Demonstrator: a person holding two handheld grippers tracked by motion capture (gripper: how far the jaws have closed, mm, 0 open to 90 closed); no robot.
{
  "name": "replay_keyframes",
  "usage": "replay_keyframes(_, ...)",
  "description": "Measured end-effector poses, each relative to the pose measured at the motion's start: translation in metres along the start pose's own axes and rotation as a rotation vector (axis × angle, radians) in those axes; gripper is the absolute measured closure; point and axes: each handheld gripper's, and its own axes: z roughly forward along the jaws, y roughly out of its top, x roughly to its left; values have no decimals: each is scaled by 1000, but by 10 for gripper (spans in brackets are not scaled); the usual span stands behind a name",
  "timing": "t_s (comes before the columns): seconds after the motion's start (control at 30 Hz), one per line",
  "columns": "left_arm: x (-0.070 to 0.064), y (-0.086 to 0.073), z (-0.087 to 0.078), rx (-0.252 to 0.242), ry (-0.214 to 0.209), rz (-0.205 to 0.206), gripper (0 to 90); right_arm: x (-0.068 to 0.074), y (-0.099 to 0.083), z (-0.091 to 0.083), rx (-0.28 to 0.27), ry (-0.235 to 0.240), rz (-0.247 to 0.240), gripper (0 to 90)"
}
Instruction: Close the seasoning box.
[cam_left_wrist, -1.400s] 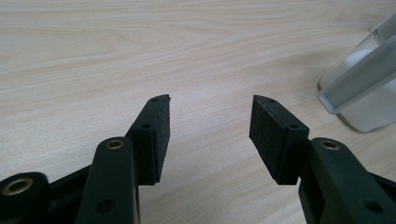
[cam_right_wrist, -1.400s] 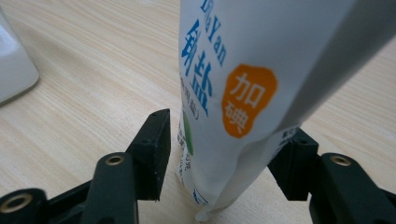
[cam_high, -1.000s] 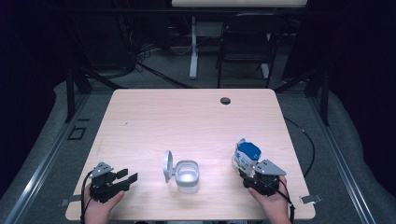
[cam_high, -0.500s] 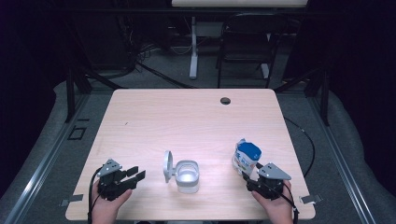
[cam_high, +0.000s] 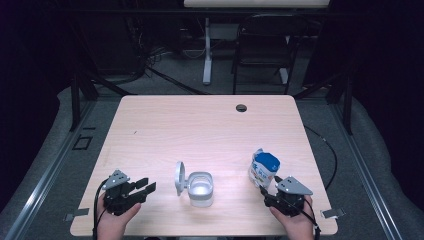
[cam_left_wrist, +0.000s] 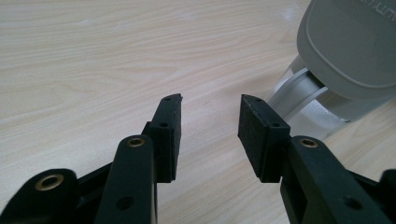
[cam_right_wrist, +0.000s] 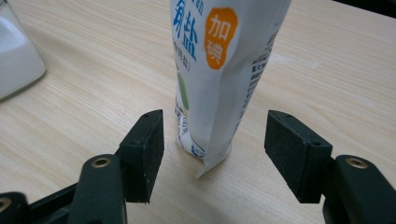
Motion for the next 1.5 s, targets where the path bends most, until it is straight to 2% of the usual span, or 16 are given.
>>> replay_keyframes(0.3,-3,3,-2,-3,-2,3,616,4,0,-5,1,11,14,367)
replay_keyframes(0.5,-7,8,-2,-2,-9,9,632,6,0,-11,-16,24,15,361)
replay_keyframes(0.7,-14,16,0,4,-10,30,644,8,-2,-17,-46,42,44,349)
replay_keyframes(0.87,-18,21,3,6,-15,38,652,9,-7,-17,-28,29,23,346)
replay_keyframes(1.2,-26,32,5,-4,-21,54,651,7,-11,-20,-46,30,50,346)
replay_keyframes(1.43,-29,39,6,-4,-25,68,659,10,-12,-18,-27,33,28,345)
replay_keyframes(1.5,-29,41,7,-9,-42,55,670,13,-14,-15,-18,38,24,345)
